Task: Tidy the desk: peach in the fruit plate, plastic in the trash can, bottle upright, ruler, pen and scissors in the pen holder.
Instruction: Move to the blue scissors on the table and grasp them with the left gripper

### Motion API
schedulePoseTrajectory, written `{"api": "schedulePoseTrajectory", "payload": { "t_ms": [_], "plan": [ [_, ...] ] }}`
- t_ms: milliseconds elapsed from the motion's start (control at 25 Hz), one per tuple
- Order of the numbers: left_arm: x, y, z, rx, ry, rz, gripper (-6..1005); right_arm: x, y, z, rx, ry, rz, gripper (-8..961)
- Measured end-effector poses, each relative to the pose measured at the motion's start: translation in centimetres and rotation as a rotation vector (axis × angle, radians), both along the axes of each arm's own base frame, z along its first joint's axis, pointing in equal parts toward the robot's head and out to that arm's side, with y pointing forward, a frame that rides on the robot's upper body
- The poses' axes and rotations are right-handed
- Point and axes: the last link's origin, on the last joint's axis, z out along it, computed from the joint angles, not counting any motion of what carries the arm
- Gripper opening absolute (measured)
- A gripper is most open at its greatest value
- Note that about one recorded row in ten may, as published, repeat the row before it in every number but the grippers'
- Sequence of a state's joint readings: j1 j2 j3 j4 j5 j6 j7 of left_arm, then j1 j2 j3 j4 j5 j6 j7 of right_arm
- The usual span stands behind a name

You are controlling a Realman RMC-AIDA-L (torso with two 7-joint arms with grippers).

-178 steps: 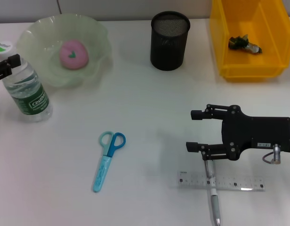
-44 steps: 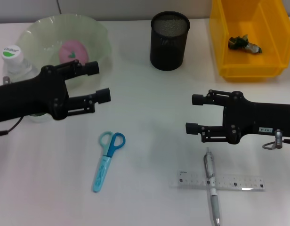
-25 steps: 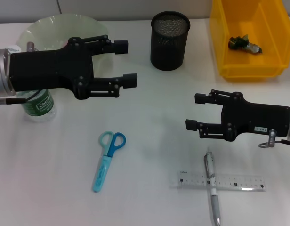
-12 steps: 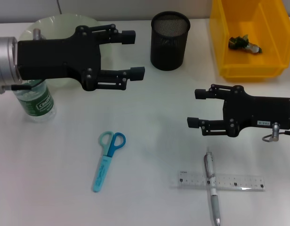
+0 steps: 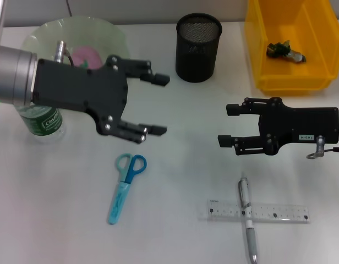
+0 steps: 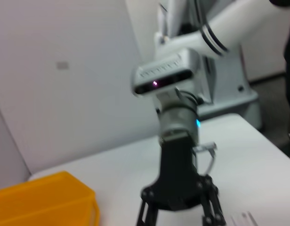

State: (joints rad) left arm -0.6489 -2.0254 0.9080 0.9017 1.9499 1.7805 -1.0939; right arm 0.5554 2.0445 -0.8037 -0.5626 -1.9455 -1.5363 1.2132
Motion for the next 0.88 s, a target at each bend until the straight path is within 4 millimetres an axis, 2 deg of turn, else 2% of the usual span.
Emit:
{"api": "schedulePoseTrajectory", "payload": {
  "t_ms": [200, 240, 280, 320, 560, 880],
  "plan": [
    [-0.4, -0.1, -0.3, 0.006, 0.075, -0.067, 797, 0.4, 0.0, -0.2, 0.010, -0.002, -0.025, 791],
    [-0.6, -0.5, -0.5, 0.011, 0.159, -0.172, 797, 0.5, -0.1, -0.3, 0.012, -0.001, -0.031, 791],
    [-0.6, -0.5, -0.5, 0.011, 0.159, -0.172, 797, 0.5, -0.1, -0.4, 0.012, 0.001, -0.034, 791],
    [-0.7, -0.9, -0.6, 0.031, 0.221, -0.267, 797, 0.5, -0.2, -0.4, 0.011, 0.005, -0.039, 791],
    [-1.2, -1.1, -0.5, 0.068, 0.353, -0.502, 797, 0.3, -0.3, -1.0, 0.009, 0.036, -0.066, 790],
    [-1.6, -1.1, -0.6, 0.065, 0.448, -0.700, 796, -0.1, 0.2, -0.8, 0.024, 0.070, -0.090, 791]
  ]
}}
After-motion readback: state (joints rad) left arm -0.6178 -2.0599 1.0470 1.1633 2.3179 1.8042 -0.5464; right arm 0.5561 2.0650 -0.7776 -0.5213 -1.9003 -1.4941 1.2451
